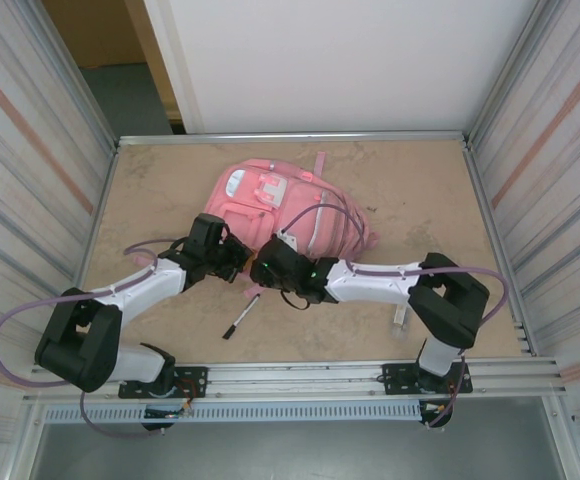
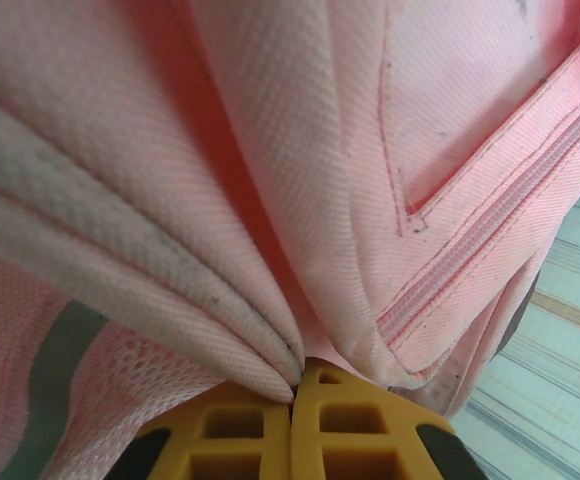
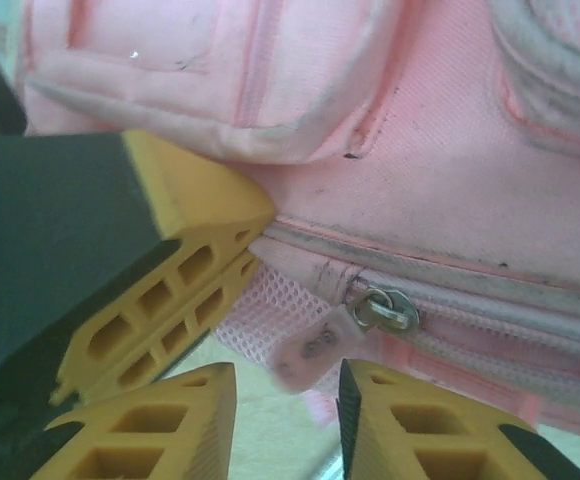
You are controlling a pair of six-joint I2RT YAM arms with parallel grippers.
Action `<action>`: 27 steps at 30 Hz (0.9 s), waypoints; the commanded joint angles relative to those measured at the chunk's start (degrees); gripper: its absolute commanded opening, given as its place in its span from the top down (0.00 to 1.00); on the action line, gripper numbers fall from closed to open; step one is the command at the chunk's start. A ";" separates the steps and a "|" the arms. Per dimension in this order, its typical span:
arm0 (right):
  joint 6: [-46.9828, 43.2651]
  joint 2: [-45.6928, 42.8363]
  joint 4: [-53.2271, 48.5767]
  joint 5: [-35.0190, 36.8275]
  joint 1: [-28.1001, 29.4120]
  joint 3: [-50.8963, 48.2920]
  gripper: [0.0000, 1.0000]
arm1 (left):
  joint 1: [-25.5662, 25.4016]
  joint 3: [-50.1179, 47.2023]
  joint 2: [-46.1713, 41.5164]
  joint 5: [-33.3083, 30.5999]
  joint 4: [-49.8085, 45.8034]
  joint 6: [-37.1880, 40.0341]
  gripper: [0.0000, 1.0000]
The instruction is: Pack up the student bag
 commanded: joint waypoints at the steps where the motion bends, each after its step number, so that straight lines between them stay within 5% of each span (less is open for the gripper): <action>1: -22.39 -8.73 -3.14 6.09 2.63 -3.27 0.60 | -0.86 0.06 -0.86 3.28 0.29 -0.51 1.00; 9: -57.05 -13.33 -13.21 2.60 0.53 -1.47 0.52 | -1.01 0.57 -0.12 5.02 0.77 -1.05 1.00; 11: -65.65 -11.99 -12.99 7.28 1.91 -0.77 0.50 | -0.93 0.48 -0.28 5.70 1.02 -1.61 1.00; 14: -85.06 -11.87 3.25 14.02 4.10 -9.13 0.45 | -1.02 0.44 -0.37 6.87 1.17 -2.13 1.00; 18: -104.26 -15.21 21.49 0.08 0.66 -20.18 0.42 | -1.11 0.62 -0.59 7.50 0.50 -3.04 1.00; 27: -106.73 -11.94 29.18 -4.21 -2.05 -21.31 0.43 | -1.63 -0.13 -0.63 8.49 2.37 -5.34 1.00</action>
